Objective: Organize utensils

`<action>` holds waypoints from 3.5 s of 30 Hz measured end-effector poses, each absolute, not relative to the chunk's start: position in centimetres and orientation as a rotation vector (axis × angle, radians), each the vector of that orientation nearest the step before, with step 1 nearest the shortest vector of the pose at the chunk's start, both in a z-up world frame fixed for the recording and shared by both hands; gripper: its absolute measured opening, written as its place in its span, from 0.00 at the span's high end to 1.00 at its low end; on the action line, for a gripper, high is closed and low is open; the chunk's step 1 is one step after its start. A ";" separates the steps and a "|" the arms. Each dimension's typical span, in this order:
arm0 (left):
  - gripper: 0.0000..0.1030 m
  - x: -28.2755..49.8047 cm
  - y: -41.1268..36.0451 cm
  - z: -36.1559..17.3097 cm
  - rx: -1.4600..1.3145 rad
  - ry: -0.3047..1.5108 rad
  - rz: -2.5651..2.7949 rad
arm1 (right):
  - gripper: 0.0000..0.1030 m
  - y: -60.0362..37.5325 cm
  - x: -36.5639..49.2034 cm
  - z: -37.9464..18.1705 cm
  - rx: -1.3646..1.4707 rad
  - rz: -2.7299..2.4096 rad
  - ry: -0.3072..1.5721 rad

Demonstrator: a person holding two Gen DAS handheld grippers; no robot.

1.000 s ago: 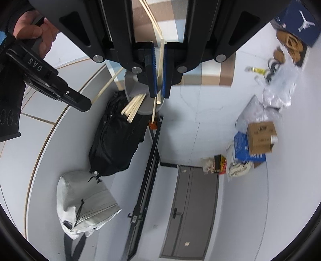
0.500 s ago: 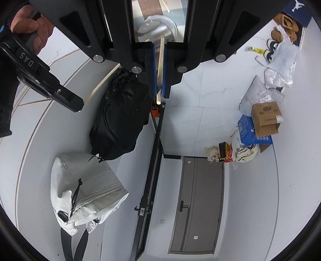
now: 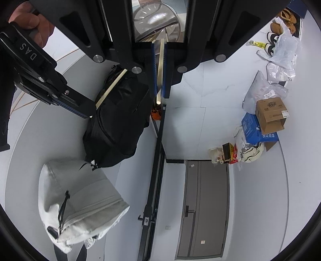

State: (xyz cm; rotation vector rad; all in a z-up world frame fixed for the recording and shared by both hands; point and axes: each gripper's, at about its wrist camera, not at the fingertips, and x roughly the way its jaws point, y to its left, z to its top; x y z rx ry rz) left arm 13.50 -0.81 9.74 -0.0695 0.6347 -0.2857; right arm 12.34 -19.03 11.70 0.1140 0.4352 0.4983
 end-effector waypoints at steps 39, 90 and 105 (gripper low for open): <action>0.58 10.7 0.5 8.9 -0.074 0.672 -0.212 | 0.49 -23.1 11.7 6.7 0.300 0.503 0.601; 0.25 1.6 6.8 -5.8 -0.188 0.847 0.043 | 0.24 -15.3 3.3 -10.2 0.111 0.487 1.024; 0.25 1.7 8.9 -6.7 -0.225 0.908 0.036 | 0.58 -9.9 7.6 -14.9 0.018 0.445 1.142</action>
